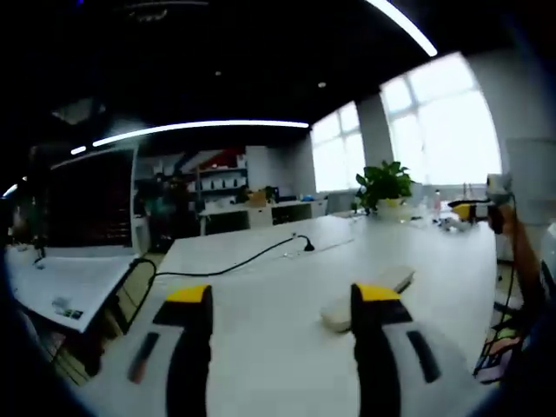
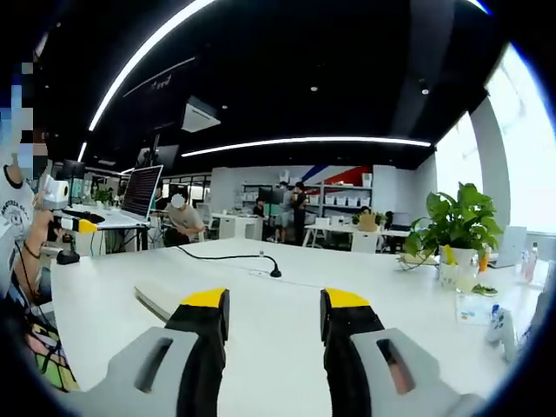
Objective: Arrange the utensils inside the cutlery case until each visible utensil rests in its matching compartment.
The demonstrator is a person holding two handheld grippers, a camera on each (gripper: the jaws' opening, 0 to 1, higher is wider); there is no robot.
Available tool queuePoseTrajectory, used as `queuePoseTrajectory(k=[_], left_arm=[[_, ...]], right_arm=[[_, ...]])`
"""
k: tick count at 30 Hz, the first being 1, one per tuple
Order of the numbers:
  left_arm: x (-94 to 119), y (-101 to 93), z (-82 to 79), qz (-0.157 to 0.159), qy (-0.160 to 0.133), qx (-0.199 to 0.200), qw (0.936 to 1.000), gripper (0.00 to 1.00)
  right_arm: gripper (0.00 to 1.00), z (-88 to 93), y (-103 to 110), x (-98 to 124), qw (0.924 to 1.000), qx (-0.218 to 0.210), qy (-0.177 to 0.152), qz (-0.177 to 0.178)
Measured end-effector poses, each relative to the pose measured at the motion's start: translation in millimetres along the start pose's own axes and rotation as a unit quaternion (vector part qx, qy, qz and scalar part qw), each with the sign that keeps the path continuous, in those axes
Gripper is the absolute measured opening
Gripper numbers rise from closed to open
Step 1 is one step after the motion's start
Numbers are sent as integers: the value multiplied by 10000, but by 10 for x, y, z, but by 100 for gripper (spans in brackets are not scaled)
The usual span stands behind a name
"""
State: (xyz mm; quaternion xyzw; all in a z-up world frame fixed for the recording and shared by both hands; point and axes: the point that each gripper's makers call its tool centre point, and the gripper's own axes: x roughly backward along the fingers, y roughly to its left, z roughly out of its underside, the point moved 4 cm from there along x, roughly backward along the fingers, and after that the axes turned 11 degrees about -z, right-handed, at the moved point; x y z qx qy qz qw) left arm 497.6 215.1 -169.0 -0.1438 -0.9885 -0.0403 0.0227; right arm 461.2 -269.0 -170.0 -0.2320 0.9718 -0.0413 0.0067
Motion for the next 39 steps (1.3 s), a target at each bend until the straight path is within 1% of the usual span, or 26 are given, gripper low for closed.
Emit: queuePoseTrajectory(k=[2, 3, 4, 5, 7, 8, 10, 11, 13, 15, 17, 19, 21, 23, 27, 29, 32, 36, 38, 39], left_arm=[[49, 4, -42, -8, -138, 92, 9999, 77], [69, 16, -52, -30, -156, 110, 9998, 78], [76, 27, -59, -69, -155, 101, 9998, 79], [86, 43, -59, -139, -132, 45, 9998, 79], [122, 50, -89, -264, -159, -60, 9995, 85], [139, 49, -106, -290, -195, -78, 9994, 86], [188, 38, -150, -324, -256, -109, 9991, 86], [210, 32, -172, -346, -301, -156, 9988, 86], [244, 14, -207, -380, -357, -243, 9983, 88], [260, 15, -235, -422, -411, -302, 9978, 90], [268, 16, -239, -456, -393, -383, 9975, 88], [278, 19, -243, -482, -403, -423, 9971, 90], [281, 29, -256, -514, -444, -420, 9968, 94], [275, 45, -261, -563, -460, -414, 9965, 100], [253, 65, -236, -639, -394, -495, 9960, 100], [247, 62, -233, -606, -400, -483, 9962, 100], [245, 51, -234, -520, -421, -406, 9969, 100], [256, 66, -218, -550, -402, -378, 9970, 100], [258, 97, -220, -623, -424, -355, 9965, 100], [258, 115, -220, -668, -427, -346, 9963, 100]], right_arm=[[44, 14, -9, 47, 10000, -20, 50, 66], [44, 28, -25, 71, 9999, -30, 108, 129], [44, 30, -44, 100, 9997, -53, 98, 198], [42, 14, -74, 129, 9996, -80, -11, 274], [42, 20, -110, 173, 9995, -79, -14, 290], [43, 30, -133, 194, 9995, -99, 18, 315], [46, 25, -161, 227, 9991, -109, -68, 408], [48, 27, -165, 229, 9990, -100, -43, 427], [53, 41, -174, 241, 9988, -107, 21, 479], [58, 69, -195, 270, 9979, -180, 135, 606], [61, 100, -204, 290, 9973, -234, 233, 658], [62, 127, -200, 315, 9969, -270, 279, 682], [66, 134, -195, 344, 9966, -281, 293, 723], [71, 121, -186, 365, 9964, -271, 279, 757], [80, 84, -131, 364, 9973, -267, 216, 656], [83, 65, -106, 351, 9977, -292, 157, 597], [83, 45, -53, 321, 9985, -268, 121, 466], [83, 29, 8, 275, 9992, -269, 71, 282], [86, 32, 19, 253, 9993, -276, 53, 255], [89, 34, 20, 248, 9993, -279, 48, 249]])
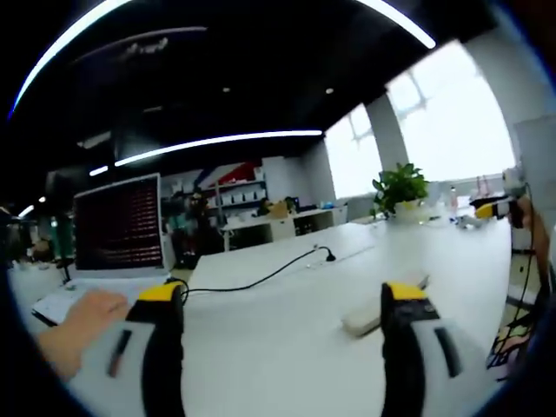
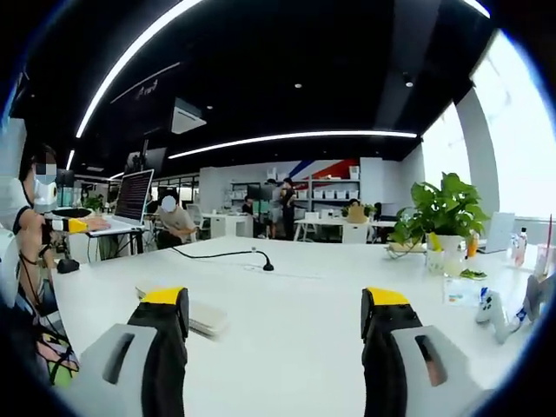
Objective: Arrange the utensils inside the cutlery case until each visible utensil rests in its matching compartment.
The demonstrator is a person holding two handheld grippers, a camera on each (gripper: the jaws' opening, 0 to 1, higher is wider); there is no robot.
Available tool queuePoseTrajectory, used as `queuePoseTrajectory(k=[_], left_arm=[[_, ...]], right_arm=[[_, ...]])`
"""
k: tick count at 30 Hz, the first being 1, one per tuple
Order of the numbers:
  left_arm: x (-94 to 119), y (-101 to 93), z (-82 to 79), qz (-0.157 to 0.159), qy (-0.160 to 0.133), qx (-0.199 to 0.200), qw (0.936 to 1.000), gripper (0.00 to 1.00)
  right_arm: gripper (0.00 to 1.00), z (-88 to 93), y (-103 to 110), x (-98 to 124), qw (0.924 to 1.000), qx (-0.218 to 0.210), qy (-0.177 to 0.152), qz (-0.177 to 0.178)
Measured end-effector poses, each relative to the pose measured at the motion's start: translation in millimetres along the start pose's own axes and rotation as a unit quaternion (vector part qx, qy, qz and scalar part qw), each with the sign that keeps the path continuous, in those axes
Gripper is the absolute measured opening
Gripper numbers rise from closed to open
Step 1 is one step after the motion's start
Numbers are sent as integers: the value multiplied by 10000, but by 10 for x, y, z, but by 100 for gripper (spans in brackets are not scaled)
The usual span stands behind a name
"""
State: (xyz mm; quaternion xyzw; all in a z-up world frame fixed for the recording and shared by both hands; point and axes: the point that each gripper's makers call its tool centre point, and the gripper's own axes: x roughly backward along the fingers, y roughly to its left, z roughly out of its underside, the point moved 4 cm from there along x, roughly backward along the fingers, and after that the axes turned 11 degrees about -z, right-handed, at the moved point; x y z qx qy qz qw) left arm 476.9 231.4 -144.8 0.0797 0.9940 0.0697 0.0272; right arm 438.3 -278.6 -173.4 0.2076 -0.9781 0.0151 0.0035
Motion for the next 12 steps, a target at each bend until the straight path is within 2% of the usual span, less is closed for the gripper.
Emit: queuePoseTrajectory(k=[6, 9, 12], left_arm=[[-10, 57, -2, -199, -3, -92, 9998, 100], [-23, 63, -1, -222, -7, -92, 9997, 100], [-39, 49, 20, -129, 27, -49, 9999, 100]], right_arm=[[99, 2, 4, -29, 10000, -55, -18, -19], [99, 9, -2, -28, 10000, -12, 43, -10], [99, -6, -9, -1, 9998, -182, -54, -57]])
